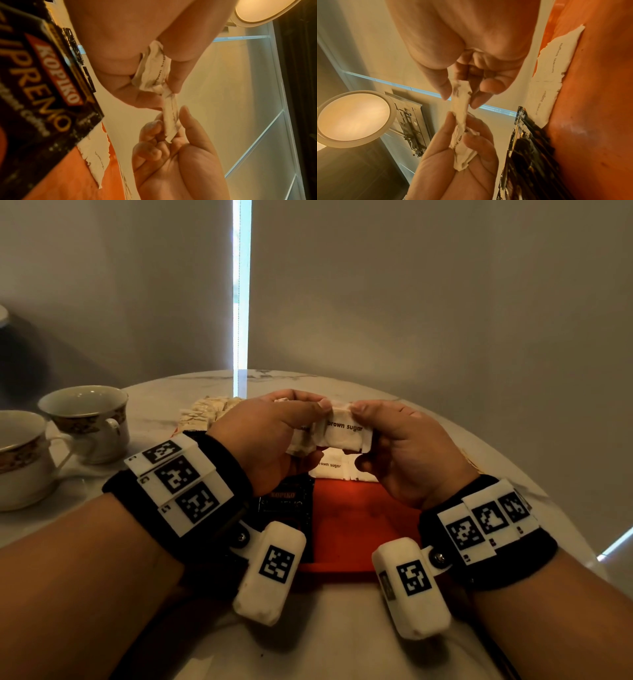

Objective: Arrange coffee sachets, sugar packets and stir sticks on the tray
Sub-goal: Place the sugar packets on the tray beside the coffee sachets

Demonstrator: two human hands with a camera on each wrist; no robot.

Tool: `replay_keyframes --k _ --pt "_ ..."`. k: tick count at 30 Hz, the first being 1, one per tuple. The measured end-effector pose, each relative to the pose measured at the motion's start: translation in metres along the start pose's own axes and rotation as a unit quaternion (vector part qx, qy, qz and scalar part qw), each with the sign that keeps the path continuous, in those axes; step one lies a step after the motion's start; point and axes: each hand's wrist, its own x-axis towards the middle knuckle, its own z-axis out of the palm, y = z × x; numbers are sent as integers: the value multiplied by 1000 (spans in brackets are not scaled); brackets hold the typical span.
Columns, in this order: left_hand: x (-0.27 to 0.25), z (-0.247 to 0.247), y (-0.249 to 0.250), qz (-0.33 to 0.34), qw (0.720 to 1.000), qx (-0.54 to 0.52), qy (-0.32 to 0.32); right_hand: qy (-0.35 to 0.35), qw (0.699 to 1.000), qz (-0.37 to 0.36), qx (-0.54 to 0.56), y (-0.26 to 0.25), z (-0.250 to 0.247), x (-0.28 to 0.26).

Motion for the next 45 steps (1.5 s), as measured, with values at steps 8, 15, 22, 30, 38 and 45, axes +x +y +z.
replay_keyframes --k 8,15,22,30,38,45 --pt "0 -2 3 2 1000 -22 19 16 1000 -2 6 -2 -4 2" --pt "1 -2 3 5 999 -23 22 32 999 3 12 -2 -6 4" --pt "2 -3 0 1 1000 -22 20 -20 1000 17 -11 -2 -4 0" --pt "5 -6 4 -21 997 -67 36 63 996 59 37 6 -16 15" --pt "5 -8 7 -20 995 -77 56 46 981 179 51 17 -31 24" --pt "5 -7 6 -28 995 -77 49 -21 962 272 7 18 -36 23"
